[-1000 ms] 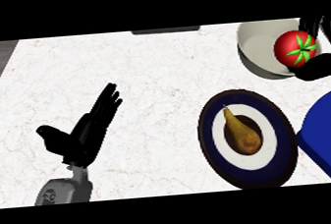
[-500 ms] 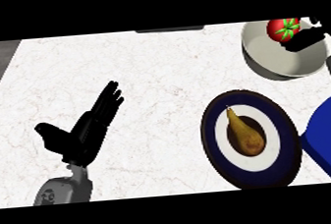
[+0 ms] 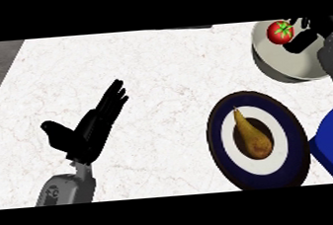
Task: Pick the tomato from the plate and place it in the bowl
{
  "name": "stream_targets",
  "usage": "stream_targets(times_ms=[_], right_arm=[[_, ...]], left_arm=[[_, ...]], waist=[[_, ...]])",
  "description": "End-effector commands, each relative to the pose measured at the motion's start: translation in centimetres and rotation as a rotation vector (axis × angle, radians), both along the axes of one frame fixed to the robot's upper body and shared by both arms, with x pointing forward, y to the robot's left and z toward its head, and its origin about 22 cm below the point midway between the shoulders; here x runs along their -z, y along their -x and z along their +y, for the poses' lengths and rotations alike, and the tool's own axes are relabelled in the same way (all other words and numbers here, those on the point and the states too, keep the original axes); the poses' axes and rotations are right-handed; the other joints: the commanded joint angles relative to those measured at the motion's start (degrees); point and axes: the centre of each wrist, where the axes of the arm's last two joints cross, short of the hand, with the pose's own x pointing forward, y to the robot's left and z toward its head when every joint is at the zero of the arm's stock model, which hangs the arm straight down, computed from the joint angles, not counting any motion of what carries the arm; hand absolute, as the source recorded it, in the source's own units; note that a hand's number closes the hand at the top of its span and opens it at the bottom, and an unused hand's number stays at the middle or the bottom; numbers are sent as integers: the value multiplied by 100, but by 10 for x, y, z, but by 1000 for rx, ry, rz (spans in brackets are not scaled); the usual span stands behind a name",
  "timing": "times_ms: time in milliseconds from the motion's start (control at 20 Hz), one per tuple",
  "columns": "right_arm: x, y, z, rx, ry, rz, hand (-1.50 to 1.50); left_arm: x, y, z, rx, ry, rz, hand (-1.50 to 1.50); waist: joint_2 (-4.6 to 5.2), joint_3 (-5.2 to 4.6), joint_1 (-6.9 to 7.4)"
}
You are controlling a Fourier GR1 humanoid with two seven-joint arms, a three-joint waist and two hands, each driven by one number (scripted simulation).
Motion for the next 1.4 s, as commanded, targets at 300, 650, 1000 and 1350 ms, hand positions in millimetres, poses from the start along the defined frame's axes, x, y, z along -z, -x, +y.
stream_targets(times_ms=[300,650,1000,1350], right_arm=[[39,-2,-5,-40,-325,-45,-150],[16,5,-39,-138,-803,-462,-150],[38,38,-84,-353,-975,-549,-150],[86,114,-139,-456,-1043,-568,-150]], left_arm=[[-3,-1,-1,3,2,-5,0],[2,0,6,-36,23,14,0],[18,14,16,-72,5,46,0],[20,24,41,-142,-9,57,0]], waist=[[29,17,59],[-64,28,-224],[-210,-9,-514],[-303,-23,-796]])
